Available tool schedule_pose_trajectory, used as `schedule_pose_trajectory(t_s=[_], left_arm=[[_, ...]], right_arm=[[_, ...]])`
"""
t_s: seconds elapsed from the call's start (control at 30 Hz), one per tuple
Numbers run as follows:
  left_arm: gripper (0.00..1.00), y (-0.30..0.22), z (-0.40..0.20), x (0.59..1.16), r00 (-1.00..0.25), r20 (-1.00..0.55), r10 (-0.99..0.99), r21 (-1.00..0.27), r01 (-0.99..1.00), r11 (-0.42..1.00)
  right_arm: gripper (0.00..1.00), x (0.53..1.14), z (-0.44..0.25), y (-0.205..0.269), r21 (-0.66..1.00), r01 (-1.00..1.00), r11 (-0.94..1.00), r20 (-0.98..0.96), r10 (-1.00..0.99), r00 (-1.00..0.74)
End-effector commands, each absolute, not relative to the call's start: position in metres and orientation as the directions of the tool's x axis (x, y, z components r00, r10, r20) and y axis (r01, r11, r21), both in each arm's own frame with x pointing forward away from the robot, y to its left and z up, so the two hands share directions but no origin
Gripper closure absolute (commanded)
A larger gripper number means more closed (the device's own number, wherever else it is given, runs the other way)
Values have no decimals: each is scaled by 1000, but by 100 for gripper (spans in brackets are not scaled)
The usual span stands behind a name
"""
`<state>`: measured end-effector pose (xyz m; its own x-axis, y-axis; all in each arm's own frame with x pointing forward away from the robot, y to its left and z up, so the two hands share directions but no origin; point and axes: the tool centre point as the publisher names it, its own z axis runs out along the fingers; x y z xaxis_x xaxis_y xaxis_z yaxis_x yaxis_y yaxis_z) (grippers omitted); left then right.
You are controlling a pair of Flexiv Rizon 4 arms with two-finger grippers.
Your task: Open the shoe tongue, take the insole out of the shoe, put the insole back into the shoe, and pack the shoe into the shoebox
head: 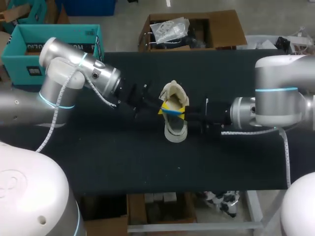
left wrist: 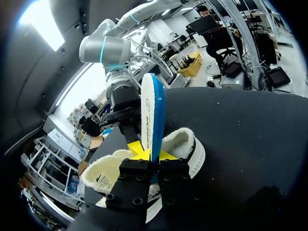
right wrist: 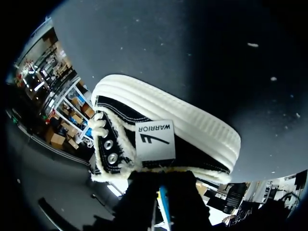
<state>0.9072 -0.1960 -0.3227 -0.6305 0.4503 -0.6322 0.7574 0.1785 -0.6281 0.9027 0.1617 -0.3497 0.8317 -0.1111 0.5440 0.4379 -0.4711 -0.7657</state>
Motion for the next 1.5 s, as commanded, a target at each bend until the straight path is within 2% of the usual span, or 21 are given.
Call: schedule_pose_trajectory(t_s=[0.03, 0.1, 0.17, 0.37, 0.43, 0.47, 0.5, 0.53, 1.37, 1.4, 1.5], left_arm=[[100, -199, -323, 907, -629, -632, 452, -625, 759, 183], [100, -198, -323, 907, -628, -633, 454, -623, 760, 183], [100, -198, -323, 907, -626, -633, 455, -621, 762, 183], [100, -198, -324, 907, -629, -632, 453, -622, 760, 187], [100, -199, -324, 907, -630, -632, 452, -624, 759, 186], [100, -199, -324, 907, -630, -632, 452, -624, 759, 186], [100, -200, -325, 907, -630, -632, 451, -624, 759, 186], [100, -200, -325, 907, -631, -632, 450, -625, 758, 186], [100, -206, -339, 920, -655, -618, 435, -626, 745, 232], [99, -205, -338, 919, -652, -620, 436, -624, 747, 229], [76, -199, -333, 916, -645, -628, 436, -622, 753, 218]], right_arm=[[98, 896, -342, 160, -759, 442, -478, 556, -123, 822], [72, 891, -337, 158, -750, 449, -485, 568, -125, 814], [59, 885, -331, 158, -742, 457, -491, 579, -124, 806], [67, 869, -316, 165, -718, 486, -498, 612, -121, 781], [76, 866, -313, 169, -712, 495, -498, 621, -118, 775], [83, 866, -313, 169, -711, 499, -496, 624, -117, 773], [95, 866, -313, 170, -712, 501, -493, 625, -118, 772], [100, 866, -313, 170, -712, 501, -492, 625, -117, 772], [100, 899, -346, 165, -732, 455, -508, 582, -118, 805], [100, 900, -347, 164, -733, 452, -508, 580, -118, 806], [100, 901, -349, 162, -736, 446, -510, 576, -124, 808]])
